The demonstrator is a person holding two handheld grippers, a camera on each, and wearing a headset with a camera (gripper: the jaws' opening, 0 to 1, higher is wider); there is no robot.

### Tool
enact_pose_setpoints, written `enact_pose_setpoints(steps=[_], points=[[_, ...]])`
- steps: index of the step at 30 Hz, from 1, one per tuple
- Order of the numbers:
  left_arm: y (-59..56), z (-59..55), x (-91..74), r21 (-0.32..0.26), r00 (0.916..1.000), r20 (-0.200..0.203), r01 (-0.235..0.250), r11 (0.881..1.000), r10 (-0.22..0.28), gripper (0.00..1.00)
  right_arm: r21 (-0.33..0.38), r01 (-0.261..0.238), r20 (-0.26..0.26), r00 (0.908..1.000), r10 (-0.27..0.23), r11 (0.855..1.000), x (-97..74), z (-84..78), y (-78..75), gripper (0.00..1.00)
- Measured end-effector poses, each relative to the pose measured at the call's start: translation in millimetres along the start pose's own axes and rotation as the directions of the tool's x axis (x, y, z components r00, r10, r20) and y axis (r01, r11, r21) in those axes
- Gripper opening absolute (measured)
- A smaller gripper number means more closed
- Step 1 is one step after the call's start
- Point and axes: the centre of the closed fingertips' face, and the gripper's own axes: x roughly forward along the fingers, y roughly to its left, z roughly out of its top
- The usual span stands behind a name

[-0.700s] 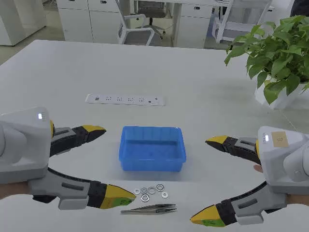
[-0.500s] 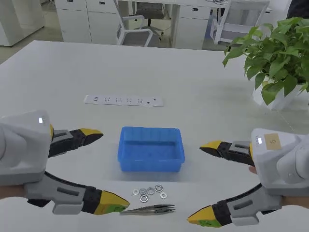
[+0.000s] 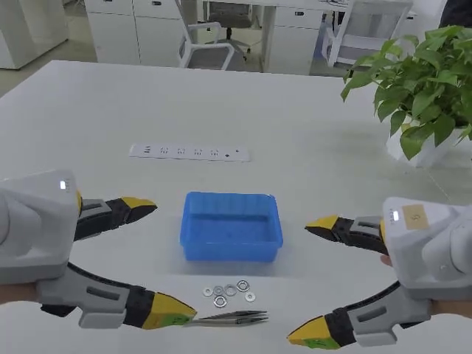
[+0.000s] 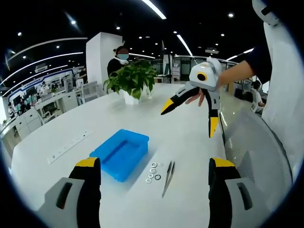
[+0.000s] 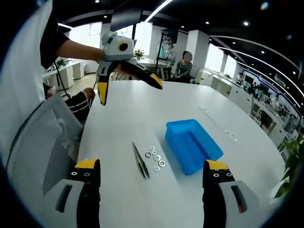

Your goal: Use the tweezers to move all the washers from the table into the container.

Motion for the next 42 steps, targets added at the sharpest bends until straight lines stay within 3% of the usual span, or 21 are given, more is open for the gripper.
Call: enact_pose_setpoints(steps=[20, 42], points=[[0.5, -6.2, 0.3, 0.003, 0.9998, -0.019, -0.001, 1.000, 0.001, 1.00, 0.002, -0.007, -0.013, 0.9999, 0.008, 1.000, 2.5, -3.2, 2.5, 0.89], [-2.8, -11.6, 4.7, -0.010, 0.9993, -0.032, 0.020, 1.000, -0.020, 1.00, 0.062, -0.023, -0.030, 0.9992, 0.025, 0.998, 3.3, -11.1, 4.2, 0.77]])
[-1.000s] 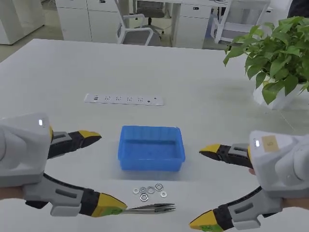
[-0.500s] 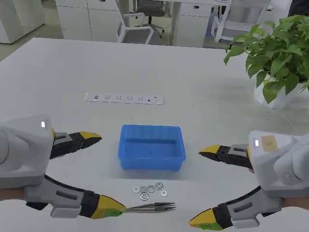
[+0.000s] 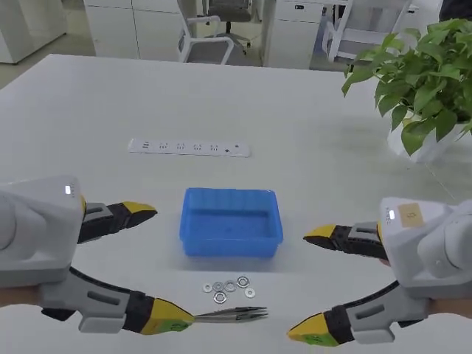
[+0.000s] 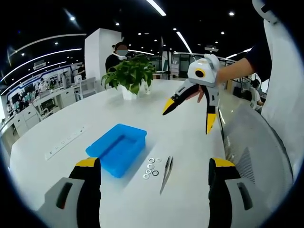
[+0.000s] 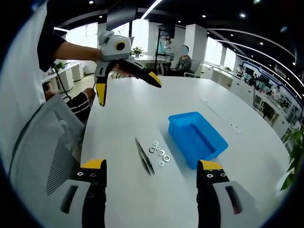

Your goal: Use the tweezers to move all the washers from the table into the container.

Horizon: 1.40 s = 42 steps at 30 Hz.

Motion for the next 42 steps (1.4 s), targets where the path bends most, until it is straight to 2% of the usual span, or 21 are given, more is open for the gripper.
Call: enact_pose_setpoints(steps=[5, 9, 11, 14, 17, 25, 27, 30, 34, 39, 42], points=[[-0.3, -0.7, 0.4, -0.003, 1.0000, -0.002, 0.001, 1.000, -0.001, 1.00, 0.021, 0.010, 0.006, 0.9999, -0.011, 1.000, -0.1, -0.1, -2.2, 0.68], [-0.9, -0.2, 0.4, -0.006, 1.0000, 0.001, 0.002, 1.000, -0.002, 1.00, 0.038, -0.002, 0.010, 1.0000, 0.002, 0.999, 0.4, 1.1, -0.1, 0.59], [-0.7, -0.3, 0.4, -0.006, 1.0000, 0.000, 0.001, 1.000, -0.001, 1.00, 0.029, -0.009, 0.009, 0.9999, 0.009, 1.000, 0.4, 1.3, 0.7, 0.50], [-0.7, 0.0, 0.3, -0.009, 1.0000, 0.003, 0.002, 1.000, -0.002, 1.00, 0.033, -0.024, 0.012, 0.9996, 0.023, 0.999, 0.4, 2.5, 3.2, 0.42], [-1.0, -0.5, 0.3, -0.010, 1.0000, 0.004, 0.003, 1.000, -0.003, 1.00, -0.006, -0.009, 0.014, 0.9999, 0.009, 1.000, 0.4, 4.3, 2.2, 0.29], [-3.4, -6.2, 1.6, -0.017, 1.0000, -0.003, 0.009, 1.000, -0.009, 1.00, 0.036, -0.010, 0.033, 0.9994, 0.009, 0.999, 1.8, 5.8, 3.9, 0.07], [-5.1, -8.6, 2.9, -0.020, 0.9999, -0.005, 0.011, 1.000, -0.011, 1.00, 0.024, -0.001, 0.035, 0.9994, 0.000, 1.000, 3.3, 5.0, 3.9, 0.04], [-9.0, -12.8, 6.2, -0.024, 0.9997, -0.011, 0.021, 1.000, -0.021, 0.99, 0.045, -0.004, 0.037, 0.9993, 0.003, 0.999, 8.0, 3.5, 5.2, 0.04], [-14.5, -21.3, 12.9, -0.022, 0.9988, -0.027, 0.039, 0.999, -0.040, 0.98, 0.045, -0.026, 0.026, 0.9993, 0.025, 0.999, 15.9, -2.0, 9.9, 0.08], [-18.4, -33.3, 22.6, -0.021, 0.9965, -0.049, 0.067, 0.998, -0.068, 0.90, 0.057, -0.050, 0.005, 0.9988, 0.050, 0.997, 29.7, -9.1, 10.7, 0.11], [-16.3, -40.5, 27.3, -0.018, 0.9952, -0.063, 0.074, 0.997, -0.075, 0.81, 0.059, -0.063, 0.000, 0.9980, 0.063, 0.996, 36.0, -10.4, 10.5, 0.12]])
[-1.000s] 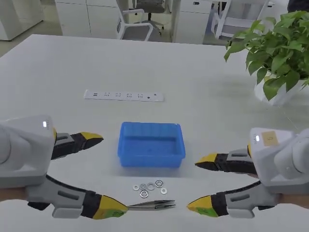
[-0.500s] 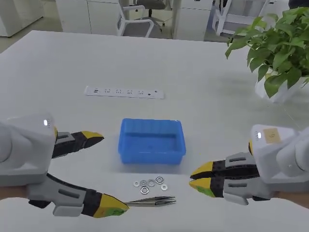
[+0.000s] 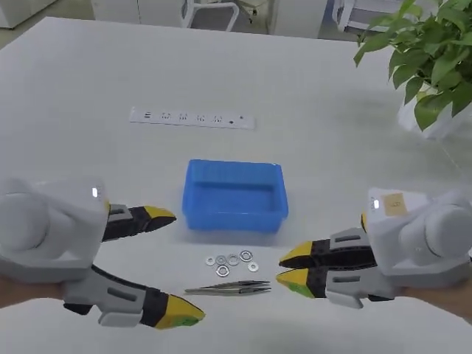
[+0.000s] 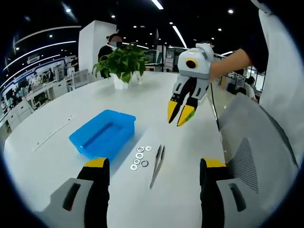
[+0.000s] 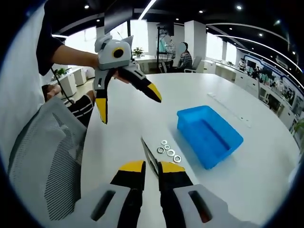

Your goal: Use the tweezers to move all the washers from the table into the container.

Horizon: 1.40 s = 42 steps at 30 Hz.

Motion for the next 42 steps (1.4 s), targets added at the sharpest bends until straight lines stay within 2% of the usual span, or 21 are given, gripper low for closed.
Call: enact_pose_setpoints(steps=[4, 9, 14, 16, 22, 31, 35, 37, 38, 39, 40, 42], points=[[4.1, -9.9, 7.2, -0.028, 0.9999, -0.013, 0.008, 1.000, -0.008, 0.73, 0.002, -0.016, -0.011, 0.9998, 0.016, 1.000, 8.9, -3.7, -0.5, 0.13], [2.7, -28.3, 16.6, -0.016, 0.9970, -0.072, 0.027, 1.000, -0.028, 0.67, -0.006, -0.036, -0.025, 0.9991, 0.035, 0.999, 19.1, -8.6, 0.3, 0.16], [0.9, -41.2, 22.4, -0.026, 0.9926, -0.111, 0.047, 0.999, -0.050, 0.58, -0.012, -0.055, -0.035, 0.9979, 0.055, 0.998, 30.0, -14.9, 0.3, 0.20], [-0.2, -44.0, 24.9, -0.025, 0.9907, -0.122, 0.059, 0.998, -0.061, 0.53, -0.013, -0.059, -0.034, 0.9977, 0.059, 0.998, 33.8, -15.9, 0.2, 0.21], [3.3, -48.6, 35.2, -0.023, 0.9884, -0.136, 0.064, 0.998, -0.067, 0.45, -0.026, -0.081, -0.053, 0.9954, 0.080, 0.996, 47.9, -20.5, -1.6, 0.23], [0.4, -62.4, 45.0, -0.009, 0.9754, -0.194, 0.104, 0.995, -0.104, 0.39, -0.055, -0.128, -0.102, 0.9873, 0.122, 0.990, 66.8, -29.7, -0.7, 0.24], [0.4, -64.4, 51.5, -0.009, 0.9722, -0.205, 0.115, 0.993, -0.114, 0.37, -0.074, -0.146, -0.132, 0.9821, 0.135, 0.987, 73.7, -34.7, -0.2, 0.24], [0.1, -66.7, 53.3, 0.002, 0.9680, -0.221, 0.123, 0.992, -0.119, 0.34, -0.083, -0.155, -0.144, 0.9793, 0.143, 0.984, 75.8, -36.6, 0.8, 0.23], [0.3, -69.6, 54.1, 0.015, 0.9627, -0.243, 0.127, 0.992, -0.120, 0.30, -0.089, -0.160, -0.153, 0.9775, 0.145, 0.983, 77.1, -38.0, 1.0, 0.23], [1.0, -65.2, 56.8, 0.052, 0.9662, -0.228, 0.135, 0.989, -0.120, 0.26, -0.096, -0.162, -0.160, 0.9762, 0.146, 0.982, 77.7, -38.8, 1.0, 0.23], [0.9, -67.2, 55.7, 0.038, 0.9624, -0.246, 0.129, 0.991, -0.116, 0.25, -0.100, -0.165, -0.166, 0.9751, 0.147, 0.981, 78.4, -39.3, 1.1, 0.23], [1.9, -67.5, 56.3, 0.053, 0.9614, -0.250, 0.131, 0.990, -0.114, 0.25, -0.107, -0.167, -0.172, 0.9741, 0.147, 0.980, 79.1, -40.0, 1.2, 0.21]])
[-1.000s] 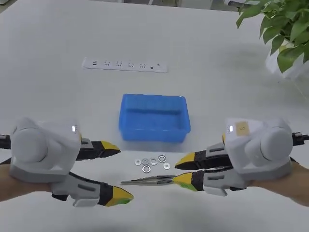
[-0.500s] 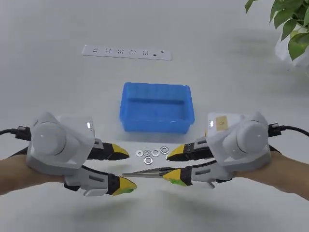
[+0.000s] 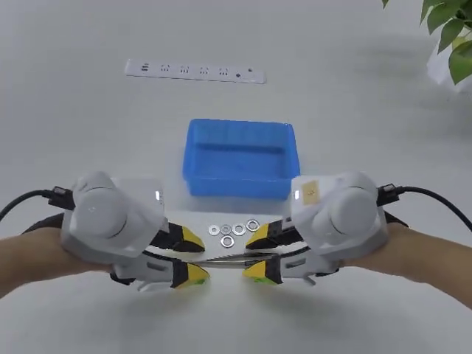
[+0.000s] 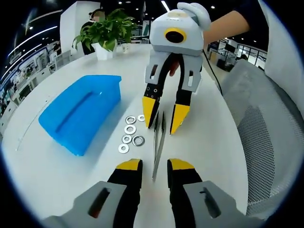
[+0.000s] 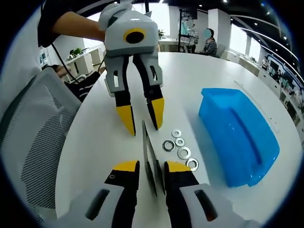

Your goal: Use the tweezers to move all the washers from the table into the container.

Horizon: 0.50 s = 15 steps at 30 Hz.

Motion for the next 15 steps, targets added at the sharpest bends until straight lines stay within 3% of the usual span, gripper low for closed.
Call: enact_pose_setpoints(steps=[5, 7, 9, 11, 15], points=[[-2.1, 0.8, 2.2, 0.040, 0.9996, -0.021, 0.021, 0.999, -0.020, 0.19, -0.016, 0.005, -0.008, 1.0000, -0.005, 1.000, 1.8, 0.4, -2.0, 0.18], [1.6, 1.5, 2.4, 0.159, 0.9991, -0.042, 0.004, 0.987, 0.003, 0.16, -0.037, 0.010, -0.016, 0.9998, -0.010, 0.999, 1.9, 0.2, -2.3, 0.16], [-3.0, 1.1, 3.9, 0.129, 0.9988, -0.047, 0.020, 0.991, -0.014, 0.13, -0.053, 0.014, -0.018, 0.9997, -0.015, 0.999, 1.9, -0.2, -2.4, 0.15], [-6.2, 0.8, 4.2, 0.166, 0.9978, -0.056, 0.044, 0.985, -0.035, 0.09, -0.079, 0.018, -0.027, 0.9994, -0.020, 0.997, 1.8, -1.1, -2.9, 0.13], [-2.2, -1.1, 3.0, 0.159, 0.9979, -0.062, 0.025, 0.987, -0.015, 0.06, -0.095, 0.021, -0.039, 0.9989, -0.025, 0.995, 1.7, -0.8, -0.4, 0.10]])
